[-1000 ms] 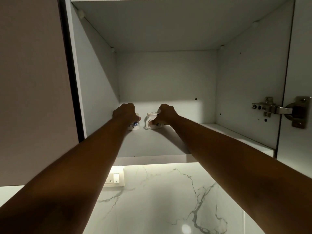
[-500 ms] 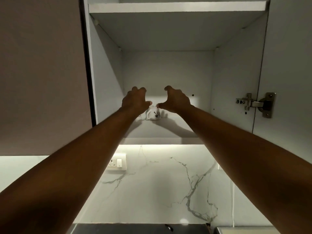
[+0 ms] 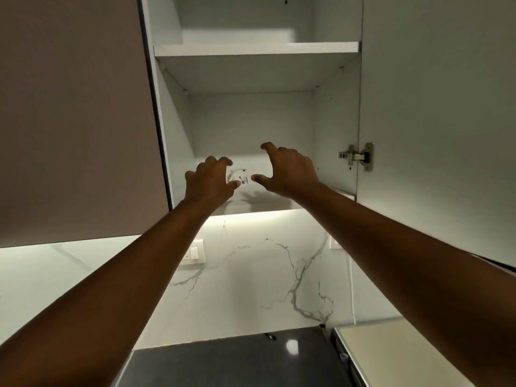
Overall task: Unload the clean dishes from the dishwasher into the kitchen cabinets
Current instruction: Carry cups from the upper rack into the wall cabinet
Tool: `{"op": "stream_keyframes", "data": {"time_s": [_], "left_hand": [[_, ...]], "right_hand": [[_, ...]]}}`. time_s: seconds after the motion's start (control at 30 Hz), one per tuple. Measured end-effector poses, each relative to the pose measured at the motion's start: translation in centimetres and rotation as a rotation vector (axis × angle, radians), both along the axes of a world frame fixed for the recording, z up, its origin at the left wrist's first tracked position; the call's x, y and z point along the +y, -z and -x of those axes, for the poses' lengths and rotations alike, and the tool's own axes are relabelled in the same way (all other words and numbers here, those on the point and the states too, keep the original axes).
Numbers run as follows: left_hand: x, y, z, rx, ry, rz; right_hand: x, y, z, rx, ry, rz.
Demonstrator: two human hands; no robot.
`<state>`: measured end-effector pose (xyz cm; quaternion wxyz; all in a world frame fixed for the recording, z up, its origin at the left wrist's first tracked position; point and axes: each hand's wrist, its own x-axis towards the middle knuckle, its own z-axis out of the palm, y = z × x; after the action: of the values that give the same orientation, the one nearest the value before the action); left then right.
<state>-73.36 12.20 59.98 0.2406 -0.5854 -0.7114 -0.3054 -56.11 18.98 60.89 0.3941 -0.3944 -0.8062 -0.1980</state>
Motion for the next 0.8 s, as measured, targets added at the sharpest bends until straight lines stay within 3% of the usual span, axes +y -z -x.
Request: {"op": "stream_keyframes", "data": {"time_s": [0.27, 0.47, 0.8], "left_hand": [[-8.7, 5.8, -2.5, 0.155, 0.195, -0.106], [-15.4, 13.7, -6.9, 0.11, 0.297, 0.197], [-24.0, 27.3, -18.2, 0.035, 0.472, 0.461]], "right_hand": [[-10.3, 6.7, -5.0, 0.116, 0.059, 0.07], [-18.8, 16.0, -10.2, 0.147, 0.172, 0.201], [-32.5, 29.4, -23.9, 0.178, 0.367, 0.488]]}}
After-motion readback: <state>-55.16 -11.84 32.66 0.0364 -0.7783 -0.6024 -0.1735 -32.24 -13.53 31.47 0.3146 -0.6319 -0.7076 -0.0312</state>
